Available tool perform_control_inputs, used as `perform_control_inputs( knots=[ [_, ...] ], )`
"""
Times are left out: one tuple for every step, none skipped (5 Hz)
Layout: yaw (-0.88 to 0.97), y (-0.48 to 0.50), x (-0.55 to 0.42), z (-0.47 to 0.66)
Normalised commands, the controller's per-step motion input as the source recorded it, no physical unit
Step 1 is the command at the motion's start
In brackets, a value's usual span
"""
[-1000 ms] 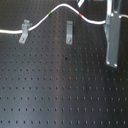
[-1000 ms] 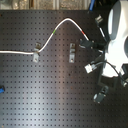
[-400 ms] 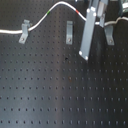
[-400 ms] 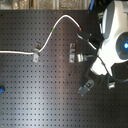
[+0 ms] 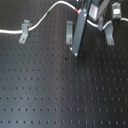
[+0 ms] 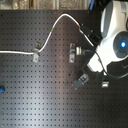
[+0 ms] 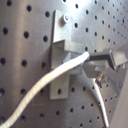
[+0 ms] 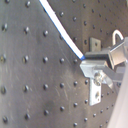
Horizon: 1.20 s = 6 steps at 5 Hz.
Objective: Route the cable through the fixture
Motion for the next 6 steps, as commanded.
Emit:
perform_control_inputs(
  knots=[
    [0.85, 0.006, -0.053, 0.18],
    [0.56, 0.032, 0.04, 0.0],
    [0.83, -0.023, -0.035, 0.22],
    [0.8, -0.021, -0.039, 0.06],
    [0.0, -0.155, -0.124, 0.0],
    [0.03, -0.289, -0.199, -0.33]
  ],
)
